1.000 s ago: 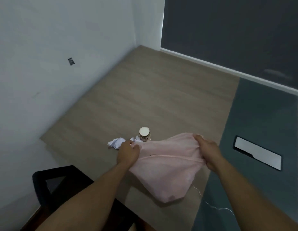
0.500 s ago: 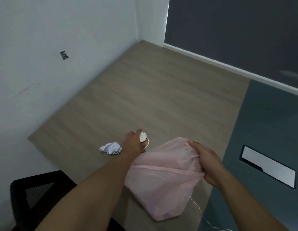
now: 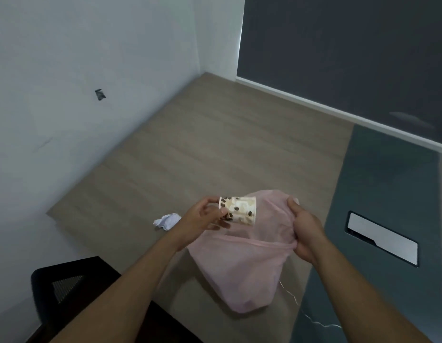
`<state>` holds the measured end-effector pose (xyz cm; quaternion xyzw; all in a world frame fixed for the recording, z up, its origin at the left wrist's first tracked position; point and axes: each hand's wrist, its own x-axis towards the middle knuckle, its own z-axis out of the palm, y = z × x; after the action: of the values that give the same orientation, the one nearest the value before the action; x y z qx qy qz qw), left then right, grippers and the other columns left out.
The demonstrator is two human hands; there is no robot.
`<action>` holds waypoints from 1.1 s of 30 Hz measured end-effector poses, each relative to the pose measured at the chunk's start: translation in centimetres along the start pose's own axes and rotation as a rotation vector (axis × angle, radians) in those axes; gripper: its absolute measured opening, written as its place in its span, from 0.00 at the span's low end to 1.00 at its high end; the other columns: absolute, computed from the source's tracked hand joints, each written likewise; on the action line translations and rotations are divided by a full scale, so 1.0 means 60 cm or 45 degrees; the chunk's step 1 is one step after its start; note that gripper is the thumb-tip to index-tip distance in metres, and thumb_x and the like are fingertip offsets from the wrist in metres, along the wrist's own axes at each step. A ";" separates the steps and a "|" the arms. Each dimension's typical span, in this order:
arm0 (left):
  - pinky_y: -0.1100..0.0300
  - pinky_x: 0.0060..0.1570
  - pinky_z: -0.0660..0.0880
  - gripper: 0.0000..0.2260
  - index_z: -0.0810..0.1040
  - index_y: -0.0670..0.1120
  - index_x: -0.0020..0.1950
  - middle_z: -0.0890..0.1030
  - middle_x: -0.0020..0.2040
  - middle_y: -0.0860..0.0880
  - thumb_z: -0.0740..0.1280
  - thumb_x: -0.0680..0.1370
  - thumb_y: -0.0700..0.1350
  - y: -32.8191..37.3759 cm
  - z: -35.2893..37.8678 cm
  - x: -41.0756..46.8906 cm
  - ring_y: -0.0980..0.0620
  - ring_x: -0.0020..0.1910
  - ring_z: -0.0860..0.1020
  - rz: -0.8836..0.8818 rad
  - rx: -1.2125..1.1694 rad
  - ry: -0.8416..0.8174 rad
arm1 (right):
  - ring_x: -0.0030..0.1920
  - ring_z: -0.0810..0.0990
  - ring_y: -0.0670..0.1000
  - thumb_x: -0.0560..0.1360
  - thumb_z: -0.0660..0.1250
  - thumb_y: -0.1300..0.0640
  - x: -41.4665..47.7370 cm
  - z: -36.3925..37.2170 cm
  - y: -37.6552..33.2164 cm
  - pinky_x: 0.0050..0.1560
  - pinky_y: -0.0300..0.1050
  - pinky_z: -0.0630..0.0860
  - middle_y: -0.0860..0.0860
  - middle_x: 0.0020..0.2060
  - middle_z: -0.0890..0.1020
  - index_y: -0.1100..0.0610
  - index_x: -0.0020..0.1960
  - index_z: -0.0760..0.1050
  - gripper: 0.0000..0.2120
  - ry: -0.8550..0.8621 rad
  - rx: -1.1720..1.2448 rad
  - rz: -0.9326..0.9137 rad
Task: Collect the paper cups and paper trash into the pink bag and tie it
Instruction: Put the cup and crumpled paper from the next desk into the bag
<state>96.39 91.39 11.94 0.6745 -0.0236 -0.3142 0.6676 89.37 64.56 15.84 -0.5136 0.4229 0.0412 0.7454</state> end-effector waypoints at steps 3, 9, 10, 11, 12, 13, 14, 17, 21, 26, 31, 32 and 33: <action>0.51 0.63 0.79 0.23 0.80 0.53 0.66 0.87 0.54 0.45 0.78 0.76 0.60 -0.041 -0.015 -0.031 0.52 0.54 0.85 -0.111 0.408 -0.118 | 0.49 0.92 0.60 0.86 0.68 0.46 -0.017 0.005 0.001 0.54 0.59 0.87 0.59 0.52 0.91 0.61 0.64 0.85 0.19 0.013 0.019 -0.006; 0.59 0.59 0.71 0.29 0.75 0.52 0.76 0.82 0.67 0.49 0.69 0.80 0.66 -0.088 -0.003 -0.030 0.49 0.65 0.79 -0.321 1.264 -0.271 | 0.47 0.90 0.59 0.86 0.69 0.48 -0.054 0.011 -0.012 0.47 0.55 0.85 0.55 0.43 0.91 0.59 0.57 0.86 0.14 0.069 -0.038 -0.063; 0.58 0.62 0.71 0.29 0.76 0.50 0.76 0.81 0.70 0.49 0.67 0.81 0.67 -0.083 0.000 -0.026 0.48 0.68 0.78 -0.329 1.284 -0.284 | 0.48 0.89 0.59 0.86 0.70 0.49 -0.057 0.012 -0.013 0.47 0.54 0.85 0.54 0.41 0.91 0.58 0.56 0.86 0.13 0.080 -0.066 -0.068; 0.57 0.65 0.71 0.29 0.77 0.49 0.75 0.81 0.71 0.49 0.66 0.82 0.66 -0.075 0.001 -0.022 0.47 0.69 0.78 -0.333 1.289 -0.290 | 0.50 0.89 0.59 0.85 0.71 0.48 -0.057 0.013 -0.013 0.49 0.55 0.85 0.54 0.42 0.91 0.57 0.57 0.86 0.13 0.085 -0.105 -0.070; 0.56 0.66 0.72 0.28 0.78 0.48 0.74 0.81 0.71 0.49 0.66 0.82 0.66 -0.066 0.000 -0.018 0.47 0.68 0.78 -0.334 1.267 -0.278 | 0.51 0.89 0.60 0.84 0.71 0.47 -0.059 0.013 -0.011 0.52 0.56 0.86 0.54 0.44 0.91 0.57 0.58 0.86 0.13 0.085 -0.142 -0.070; 0.55 0.67 0.75 0.25 0.80 0.48 0.72 0.82 0.69 0.50 0.66 0.83 0.64 -0.055 -0.003 -0.013 0.47 0.66 0.81 -0.323 1.212 -0.251 | 0.53 0.89 0.60 0.84 0.72 0.46 -0.059 0.012 -0.008 0.55 0.58 0.86 0.56 0.47 0.91 0.56 0.58 0.86 0.14 0.088 -0.171 -0.073; 0.52 0.64 0.79 0.20 0.82 0.48 0.68 0.86 0.64 0.49 0.66 0.84 0.60 -0.044 -0.007 -0.007 0.46 0.61 0.84 -0.305 1.100 -0.211 | 0.54 0.89 0.60 0.84 0.72 0.45 -0.059 0.011 -0.005 0.58 0.59 0.86 0.57 0.50 0.91 0.55 0.58 0.86 0.14 0.090 -0.200 -0.074; 0.55 0.37 0.84 0.16 0.86 0.41 0.52 0.89 0.45 0.44 0.65 0.86 0.50 -0.014 -0.025 0.010 0.42 0.40 0.88 -0.221 0.713 -0.013 | 0.55 0.87 0.60 0.84 0.71 0.44 -0.053 0.005 0.008 0.55 0.55 0.85 0.57 0.54 0.89 0.54 0.55 0.85 0.13 0.113 -0.258 -0.078; 0.61 0.29 0.75 0.15 0.85 0.42 0.44 0.87 0.40 0.42 0.63 0.85 0.45 -0.013 -0.069 0.044 0.47 0.31 0.82 -0.141 0.595 0.392 | 0.54 0.87 0.59 0.82 0.72 0.44 -0.046 0.002 0.018 0.49 0.51 0.84 0.56 0.54 0.88 0.56 0.59 0.85 0.16 0.112 -0.279 -0.065; 0.53 0.62 0.78 0.17 0.81 0.48 0.70 0.83 0.66 0.43 0.70 0.80 0.46 -0.115 -0.133 0.105 0.42 0.62 0.83 -0.198 1.086 0.375 | 0.54 0.89 0.58 0.81 0.74 0.44 -0.035 -0.003 0.030 0.60 0.59 0.86 0.56 0.54 0.90 0.56 0.56 0.87 0.16 0.105 -0.326 -0.056; 0.50 0.64 0.75 0.23 0.72 0.53 0.77 0.74 0.73 0.41 0.68 0.82 0.49 -0.165 -0.100 0.113 0.37 0.69 0.78 -0.370 1.373 0.112 | 0.54 0.88 0.57 0.83 0.71 0.46 -0.030 -0.010 0.031 0.53 0.51 0.84 0.54 0.53 0.89 0.54 0.53 0.86 0.11 0.101 -0.370 -0.084; 0.49 0.66 0.75 0.24 0.71 0.51 0.79 0.72 0.74 0.39 0.68 0.83 0.46 -0.176 -0.093 0.114 0.35 0.70 0.77 -0.414 1.362 0.127 | 0.54 0.88 0.56 0.83 0.71 0.47 -0.030 -0.011 0.029 0.51 0.50 0.83 0.54 0.53 0.89 0.54 0.53 0.86 0.11 0.094 -0.366 -0.086; 0.48 0.66 0.75 0.23 0.72 0.49 0.79 0.72 0.73 0.37 0.68 0.83 0.45 -0.187 -0.091 0.117 0.34 0.69 0.77 -0.401 1.340 0.151 | 0.54 0.88 0.56 0.83 0.72 0.47 -0.030 -0.013 0.028 0.51 0.50 0.83 0.54 0.52 0.89 0.54 0.52 0.86 0.10 0.091 -0.364 -0.085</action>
<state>100.19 94.27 -1.56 0.9292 -0.0387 -0.3174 0.1854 86.96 65.40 15.73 -0.6293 0.4216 0.0579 0.6503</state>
